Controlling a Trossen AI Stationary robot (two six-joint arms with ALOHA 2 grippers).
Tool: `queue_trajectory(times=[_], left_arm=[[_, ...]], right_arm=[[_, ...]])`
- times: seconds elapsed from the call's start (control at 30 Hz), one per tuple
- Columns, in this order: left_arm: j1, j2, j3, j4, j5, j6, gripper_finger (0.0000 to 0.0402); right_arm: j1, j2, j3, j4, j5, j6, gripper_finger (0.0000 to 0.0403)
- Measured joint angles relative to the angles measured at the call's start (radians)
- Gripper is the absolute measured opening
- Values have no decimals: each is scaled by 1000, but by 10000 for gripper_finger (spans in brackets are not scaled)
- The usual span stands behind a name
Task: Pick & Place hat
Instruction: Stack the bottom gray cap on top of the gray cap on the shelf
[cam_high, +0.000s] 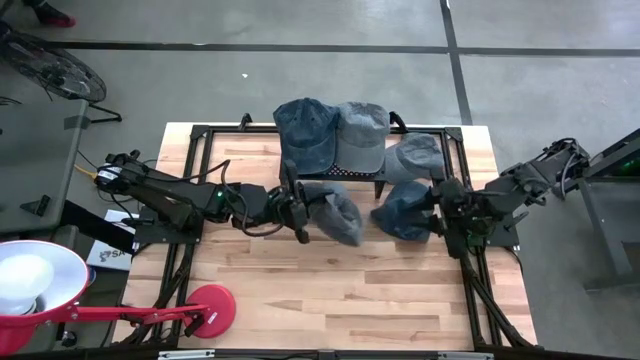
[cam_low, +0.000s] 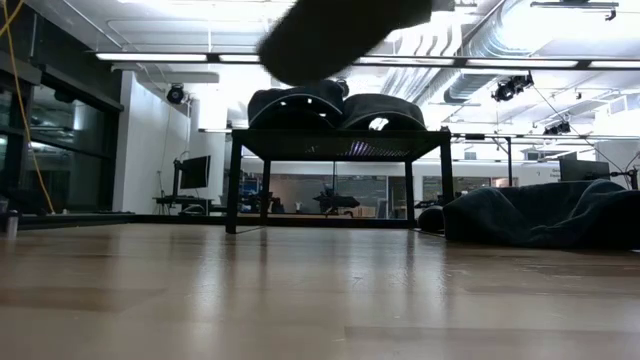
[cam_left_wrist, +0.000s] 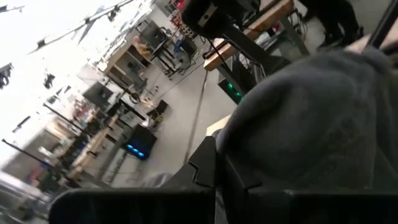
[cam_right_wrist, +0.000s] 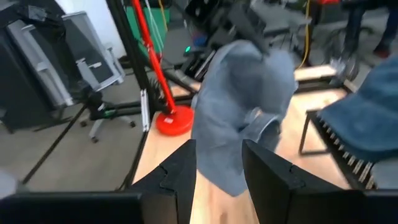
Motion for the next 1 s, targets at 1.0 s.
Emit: queue_trajectory(times=[1.0], left_arm=[[81,0,0,135,-20,-306,0]], right_arm=[[-77,174,0,322,177,-159,256]])
